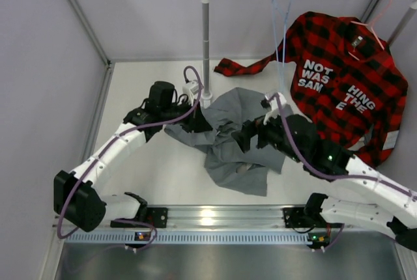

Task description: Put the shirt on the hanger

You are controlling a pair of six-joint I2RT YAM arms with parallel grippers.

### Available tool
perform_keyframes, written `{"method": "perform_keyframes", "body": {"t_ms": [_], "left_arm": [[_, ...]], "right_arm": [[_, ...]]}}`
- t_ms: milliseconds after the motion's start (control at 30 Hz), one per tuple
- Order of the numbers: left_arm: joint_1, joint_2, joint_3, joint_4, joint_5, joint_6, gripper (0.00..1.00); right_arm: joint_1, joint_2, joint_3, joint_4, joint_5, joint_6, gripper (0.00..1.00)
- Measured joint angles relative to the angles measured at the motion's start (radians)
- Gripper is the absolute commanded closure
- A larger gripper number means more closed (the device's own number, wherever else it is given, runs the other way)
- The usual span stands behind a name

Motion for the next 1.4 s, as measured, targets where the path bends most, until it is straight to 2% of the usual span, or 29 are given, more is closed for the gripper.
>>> {"method": "perform_keyframes", "body": {"t_ms": [167,267,300,367,400,467,500,533,567,600,633,667,700,733,833,967,1000,1033,1067,1267,1400], "left_arm": [[-0.037,-0.057,-0.006,0.004,0.069,0.002,1.00],[-0.038,-0.086,-0.006,0.006,0.100,0.005,1.00],[-0.038,-0.092,-0.006,0.006,0.111,0.006,1.00],[-0.038,-0.095,-0.005,0.005,0.130,0.010,1.00],[-0.038,-0.095,-0.005,0.004,0.137,0.014,1.00],[-0.038,-0.095,-0.001,-0.008,0.141,0.027,1.00],[-0.038,-0.095,0.008,-0.021,0.136,0.036,1.00],[-0.038,-0.095,0.023,-0.035,0.123,0.044,0.96],[-0.038,-0.095,0.041,-0.050,0.102,0.051,0.77],[-0.039,-0.095,0.065,-0.065,0.075,0.064,0.65],[-0.039,-0.095,0.089,-0.080,0.042,0.064,0.59],[-0.040,-0.096,0.116,-0.090,-0.013,0.061,0.39],[-0.041,-0.101,0.138,-0.090,-0.063,0.060,0.12],[-0.042,-0.113,0.151,-0.084,-0.109,0.053,0.02],[-0.042,-0.205,0.105,0.019,-0.216,-0.019,0.02],[-0.089,-0.438,-0.142,0.316,-0.331,-0.135,0.13],[-0.140,-0.475,-0.194,0.384,-0.389,-0.143,0.32],[-0.205,-0.499,-0.238,0.440,-0.441,-0.147,0.40],[-0.286,-0.506,-0.286,0.500,-0.518,-0.140,0.43],[-0.646,-0.402,-0.575,0.720,-0.900,-0.093,0.52],[-0.753,-0.232,-0.621,0.780,-1.120,-0.059,0.54]], "right_arm": [[-0.145,0.205,0.060,0.043,-0.224,-0.222,0.07],[-0.162,0.318,0.105,0.040,-0.330,-0.338,0.10],[-0.165,0.355,0.127,0.042,-0.356,-0.372,0.15],[-0.170,0.411,0.166,0.047,-0.394,-0.426,0.35],[-0.179,0.432,0.181,0.052,-0.414,-0.448,0.58],[-0.201,0.459,0.196,0.071,-0.439,-0.483,0.81],[-0.212,0.466,0.196,0.087,-0.448,-0.486,1.00],[-0.220,0.470,0.196,0.098,-0.454,-0.496,1.00],[-0.224,0.474,0.196,0.111,-0.454,-0.496,1.00],[-0.226,0.476,0.196,0.123,-0.451,-0.494,1.00],[-0.226,0.477,0.196,0.132,-0.441,-0.494,1.00],[-0.225,0.478,0.197,0.138,-0.421,-0.492,1.00],[-0.225,0.480,0.200,0.141,-0.397,-0.485,1.00],[-0.226,0.484,0.206,0.147,-0.365,-0.471,1.00],[-0.237,0.526,0.265,0.135,-0.209,-0.377,1.00],[-0.298,0.632,0.408,0.064,-0.031,-0.217,1.00],[-0.314,0.653,0.435,0.045,0.000,-0.183,1.00],[-0.328,0.673,0.456,0.025,0.031,-0.150,1.00],[-0.340,0.688,0.472,0.003,0.054,-0.121,1.00],[-0.360,0.739,0.543,-0.101,0.104,-0.029,1.00],[-0.363,0.741,0.568,-0.122,0.076,-0.010,1.00]]}}
